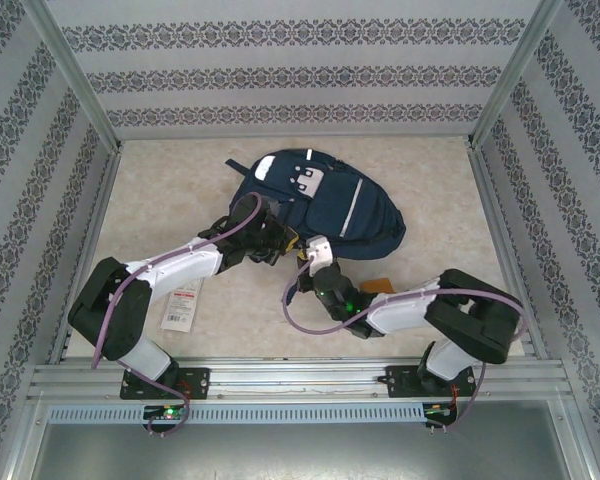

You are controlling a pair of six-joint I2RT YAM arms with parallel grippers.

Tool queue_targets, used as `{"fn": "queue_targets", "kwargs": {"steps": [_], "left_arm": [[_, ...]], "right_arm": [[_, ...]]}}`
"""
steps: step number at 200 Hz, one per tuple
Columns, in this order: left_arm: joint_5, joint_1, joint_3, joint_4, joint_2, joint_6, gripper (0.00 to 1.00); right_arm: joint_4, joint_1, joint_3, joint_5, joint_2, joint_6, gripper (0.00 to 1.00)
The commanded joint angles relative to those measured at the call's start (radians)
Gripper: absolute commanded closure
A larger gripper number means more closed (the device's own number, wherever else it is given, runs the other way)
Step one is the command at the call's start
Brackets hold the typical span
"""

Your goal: Pack books, pencil case, and school supplies into a backpack

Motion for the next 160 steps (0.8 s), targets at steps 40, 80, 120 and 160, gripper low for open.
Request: {"fn": "queue_targets", "kwargs": {"steps": [40,80,120,160], "left_arm": [[-0.078,0.033,0.046,-0.106,0.02,0.165,1.0],[-0.066,0.052,0.028,-0.093,0.025,0.185,1.0],[0.005,0.047,0.003,-0.011,0.028,0.06,1.0],[0.023,0.015,0.049,0.038,0.031,-0.054,1.0]], "right_arm": [[-0.334,-0.167,-0.079,-0.29,-0.274,0.139,1.0],[-0.519,-0.258,-0.065,-0.45,-0.397,0.119,1.0],[-0.481,-0.207,0.021,-0.716,-0.307,0.007,0.71],[-0.12,-0.065,0.009,-0.549,-0.13,-0.24,0.56]]}}
